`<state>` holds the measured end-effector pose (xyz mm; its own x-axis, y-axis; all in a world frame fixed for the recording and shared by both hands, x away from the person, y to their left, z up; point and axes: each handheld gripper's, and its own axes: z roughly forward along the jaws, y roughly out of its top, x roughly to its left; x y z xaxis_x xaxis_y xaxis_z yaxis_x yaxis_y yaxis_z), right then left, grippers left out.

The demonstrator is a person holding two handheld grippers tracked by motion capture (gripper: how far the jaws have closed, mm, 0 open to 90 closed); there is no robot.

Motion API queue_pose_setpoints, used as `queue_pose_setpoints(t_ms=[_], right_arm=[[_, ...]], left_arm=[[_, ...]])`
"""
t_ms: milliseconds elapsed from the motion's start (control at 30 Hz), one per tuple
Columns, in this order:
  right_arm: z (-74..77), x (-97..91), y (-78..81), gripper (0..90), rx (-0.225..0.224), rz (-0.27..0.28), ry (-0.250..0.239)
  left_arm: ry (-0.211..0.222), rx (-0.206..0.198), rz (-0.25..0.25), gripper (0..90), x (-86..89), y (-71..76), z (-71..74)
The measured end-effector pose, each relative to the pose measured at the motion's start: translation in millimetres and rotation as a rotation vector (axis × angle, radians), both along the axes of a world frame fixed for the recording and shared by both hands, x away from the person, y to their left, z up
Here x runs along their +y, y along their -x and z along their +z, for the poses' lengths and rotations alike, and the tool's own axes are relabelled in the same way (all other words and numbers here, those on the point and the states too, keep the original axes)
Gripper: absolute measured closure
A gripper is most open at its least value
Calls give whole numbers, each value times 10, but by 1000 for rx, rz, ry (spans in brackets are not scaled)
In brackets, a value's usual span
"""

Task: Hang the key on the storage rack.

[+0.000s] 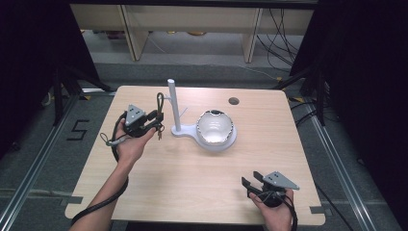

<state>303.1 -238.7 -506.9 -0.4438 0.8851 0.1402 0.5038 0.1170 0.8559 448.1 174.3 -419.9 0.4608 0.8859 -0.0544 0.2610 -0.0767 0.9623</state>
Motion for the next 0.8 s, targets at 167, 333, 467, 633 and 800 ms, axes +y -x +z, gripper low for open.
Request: queue_pose_setpoints(t_ms=[167,333,467,633,800], right_arm=[[0,-3,-6,459,-6,8,4],[0,-11,-7,459,-7,10,14],[-3,-7,-7,458,-11,8,10],[1,-12,-6,458,-6,11,15],[1,-5,-5,459,-5,9,3]], left_arm=[[1,8,4,685,-8,-21,-18],[3,14,3,685,-22,-39,-33],[1,21,1,684,-39,-53,-49],[1,26,-1,684,-61,-67,-70],[-1,29,-1,683,-75,-84,-85]])
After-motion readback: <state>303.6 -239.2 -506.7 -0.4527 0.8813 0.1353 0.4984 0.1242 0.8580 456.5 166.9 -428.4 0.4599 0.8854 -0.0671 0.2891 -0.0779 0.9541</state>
